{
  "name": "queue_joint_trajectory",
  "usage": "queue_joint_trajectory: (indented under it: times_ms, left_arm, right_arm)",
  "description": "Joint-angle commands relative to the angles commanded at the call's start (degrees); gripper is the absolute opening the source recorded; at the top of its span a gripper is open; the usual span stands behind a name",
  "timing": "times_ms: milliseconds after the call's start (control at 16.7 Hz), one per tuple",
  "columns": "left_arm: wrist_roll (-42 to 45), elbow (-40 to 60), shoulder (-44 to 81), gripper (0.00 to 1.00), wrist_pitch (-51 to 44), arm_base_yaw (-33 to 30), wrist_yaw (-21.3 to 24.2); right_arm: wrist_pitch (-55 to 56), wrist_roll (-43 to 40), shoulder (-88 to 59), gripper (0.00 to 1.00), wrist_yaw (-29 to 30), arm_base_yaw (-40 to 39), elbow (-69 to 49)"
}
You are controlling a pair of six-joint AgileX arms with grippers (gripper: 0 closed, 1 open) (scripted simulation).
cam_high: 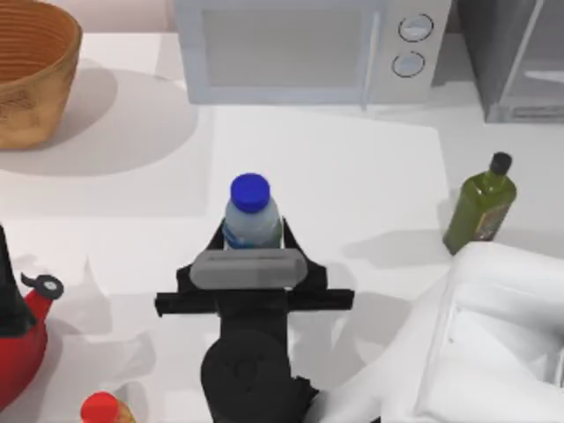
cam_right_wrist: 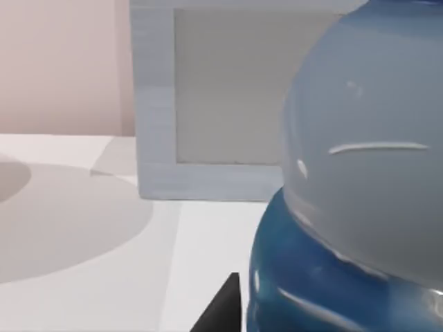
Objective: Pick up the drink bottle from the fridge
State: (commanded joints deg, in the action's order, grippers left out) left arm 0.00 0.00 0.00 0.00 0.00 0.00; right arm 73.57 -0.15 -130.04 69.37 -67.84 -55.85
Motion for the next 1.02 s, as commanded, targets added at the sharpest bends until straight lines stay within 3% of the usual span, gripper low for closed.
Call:
queue_joint_trajectory:
  times_ms: [720,1020]
  left_arm:
    - [0.0,0.0,0.0,1.0,0.0,0.0,0.0]
    - [0.0,0.0,0.0,1.0,0.0,0.0,0.0]
  right_arm:
    - [0.0,0.0,0.0,0.98,0.0,0.0,0.0]
    - [0.0,0.0,0.0,1.0,0.0,0.0,0.0]
